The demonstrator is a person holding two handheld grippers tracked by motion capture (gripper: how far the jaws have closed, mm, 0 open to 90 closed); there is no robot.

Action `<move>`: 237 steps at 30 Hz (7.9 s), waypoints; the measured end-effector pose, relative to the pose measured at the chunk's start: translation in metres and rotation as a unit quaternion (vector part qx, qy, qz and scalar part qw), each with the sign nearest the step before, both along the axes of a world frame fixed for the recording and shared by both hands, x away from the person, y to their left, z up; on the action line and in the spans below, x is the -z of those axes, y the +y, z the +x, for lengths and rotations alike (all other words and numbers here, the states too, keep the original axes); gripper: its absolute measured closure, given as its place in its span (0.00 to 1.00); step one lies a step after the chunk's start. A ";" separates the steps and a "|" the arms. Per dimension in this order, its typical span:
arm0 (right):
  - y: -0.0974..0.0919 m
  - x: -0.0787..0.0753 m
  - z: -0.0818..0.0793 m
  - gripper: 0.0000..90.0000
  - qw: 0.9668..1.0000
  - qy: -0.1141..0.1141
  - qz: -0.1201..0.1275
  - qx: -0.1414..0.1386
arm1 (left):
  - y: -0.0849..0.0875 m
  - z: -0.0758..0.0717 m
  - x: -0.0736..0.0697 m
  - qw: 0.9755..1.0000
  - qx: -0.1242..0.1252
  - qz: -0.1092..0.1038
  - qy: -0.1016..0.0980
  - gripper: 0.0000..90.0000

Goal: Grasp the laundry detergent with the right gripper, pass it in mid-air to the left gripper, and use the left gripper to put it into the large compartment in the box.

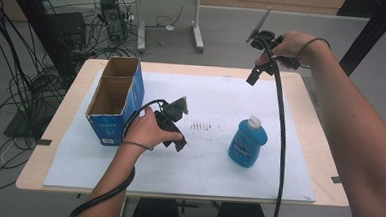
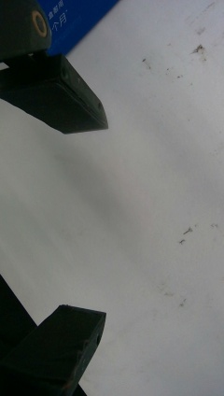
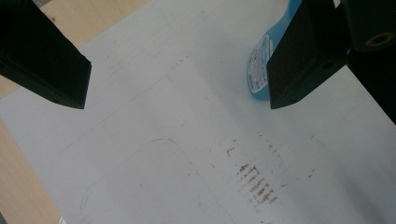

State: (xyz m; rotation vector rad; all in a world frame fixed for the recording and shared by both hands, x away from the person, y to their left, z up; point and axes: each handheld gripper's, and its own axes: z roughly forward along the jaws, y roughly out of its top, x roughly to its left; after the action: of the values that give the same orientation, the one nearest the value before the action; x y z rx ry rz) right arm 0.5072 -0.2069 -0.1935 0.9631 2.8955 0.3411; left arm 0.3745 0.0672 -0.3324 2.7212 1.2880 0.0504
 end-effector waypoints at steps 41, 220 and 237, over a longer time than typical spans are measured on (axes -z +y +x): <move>-0.095 0.025 -0.054 0.07 0.999 -0.016 -0.006 0.045 | -0.007 -0.002 0.003 1.000 0.004 -0.001 0.008 0.09; -0.111 0.212 -0.231 0.02 0.911 -0.251 0.319 0.072 | -0.006 -0.016 0.007 1.000 -0.012 -0.014 0.009 0.09; -0.110 0.223 -0.231 0.01 0.884 -0.275 0.373 0.065 | -0.006 -0.015 0.006 1.000 -0.014 -0.018 0.006 0.09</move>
State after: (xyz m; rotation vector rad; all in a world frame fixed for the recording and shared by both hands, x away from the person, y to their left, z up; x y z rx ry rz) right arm 0.2762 -0.3173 -0.4165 0.9068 2.1498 1.5066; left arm 0.3598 0.0617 -0.3385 2.6779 1.3180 0.0139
